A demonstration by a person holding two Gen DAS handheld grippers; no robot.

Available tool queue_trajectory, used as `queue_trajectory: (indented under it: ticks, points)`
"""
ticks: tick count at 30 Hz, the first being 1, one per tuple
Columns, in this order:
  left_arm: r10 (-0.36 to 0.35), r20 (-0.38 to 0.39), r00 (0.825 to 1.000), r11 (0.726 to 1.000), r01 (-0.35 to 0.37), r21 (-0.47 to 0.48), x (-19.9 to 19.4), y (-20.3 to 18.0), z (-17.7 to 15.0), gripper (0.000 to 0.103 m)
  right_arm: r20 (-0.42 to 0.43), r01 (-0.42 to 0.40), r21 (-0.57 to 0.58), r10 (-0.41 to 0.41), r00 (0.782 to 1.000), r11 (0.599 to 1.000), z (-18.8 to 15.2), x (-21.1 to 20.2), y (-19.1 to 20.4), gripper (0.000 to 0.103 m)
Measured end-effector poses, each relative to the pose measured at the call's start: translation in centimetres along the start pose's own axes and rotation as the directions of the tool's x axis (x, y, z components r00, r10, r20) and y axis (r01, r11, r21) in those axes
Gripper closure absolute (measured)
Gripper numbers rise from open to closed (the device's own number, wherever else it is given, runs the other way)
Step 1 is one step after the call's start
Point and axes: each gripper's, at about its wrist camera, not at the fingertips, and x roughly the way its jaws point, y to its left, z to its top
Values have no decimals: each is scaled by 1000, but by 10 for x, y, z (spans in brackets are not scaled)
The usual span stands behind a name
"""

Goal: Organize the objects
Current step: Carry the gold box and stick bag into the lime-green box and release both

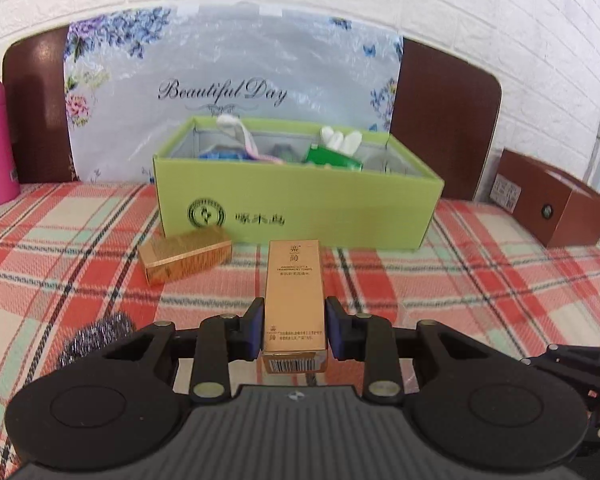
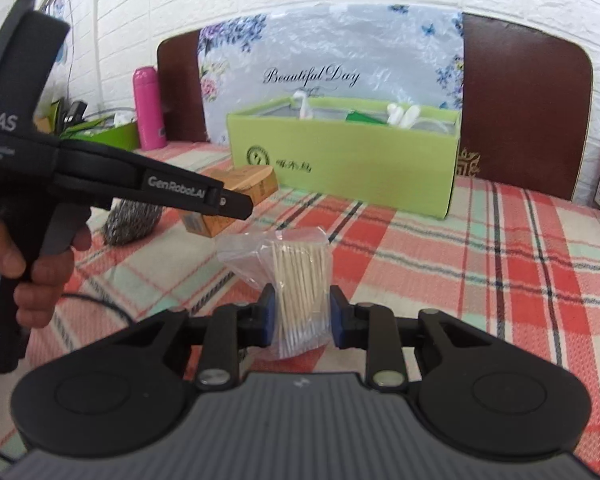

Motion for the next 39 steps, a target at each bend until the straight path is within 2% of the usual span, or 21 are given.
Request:
queue_trajectory:
  ticks: [8, 17, 21, 26, 27, 28, 29, 30, 31, 33, 36, 39]
  points:
    - [-6, 83, 997, 997, 12, -72, 4, -3, 32, 70, 116, 74, 27, -77, 990, 997, 37, 8, -13, 77]
    - [5, 159, 987, 993, 14, -118, 23, 4, 72, 70, 240, 167, 11, -164, 957, 986, 85, 29, -34, 77]
    - [9, 198, 980, 989, 20, -147, 40, 10, 96, 70, 282, 193, 15, -189, 941, 981, 107, 54, -43, 77]
    - [-3, 211, 977, 981, 43, -188, 73, 18, 122, 70, 309, 218, 22, -214, 927, 976, 127, 105, -52, 77]
    - [-1, 223, 975, 980, 45, -195, 80, 20, 125, 71, 324, 227, 9, -218, 921, 974, 128, 116, -53, 73]
    - [-1, 238, 971, 979, 48, -196, 87, 22, 126, 68, 318, 234, -18, -217, 923, 972, 129, 127, -56, 52]
    - [-1, 231, 973, 981, 46, -190, 95, 26, 126, 53, 285, 249, -36, -228, 931, 968, 128, 135, -56, 40]
    - [4, 203, 979, 979, 38, -198, 101, 29, 125, 42, 272, 265, -34, -246, 930, 964, 125, 138, -56, 28]
    - [6, 194, 981, 976, 36, -216, 102, 34, 121, 31, 287, 261, -34, -241, 927, 965, 118, 137, -56, 28]
    - [-3, 229, 973, 971, 58, -234, 99, 41, 109, 30, 308, 265, -46, -239, 921, 963, 108, 132, -54, 20]
    - [19, 213, 977, 976, 27, -214, 97, 42, 102, 30, 346, 305, -71, -263, 901, 950, 99, 125, -46, 2]
    - [33, 187, 982, 978, 7, -207, 96, 41, 100, 29, 343, 301, -92, -254, 904, 949, 99, 120, -42, 0]
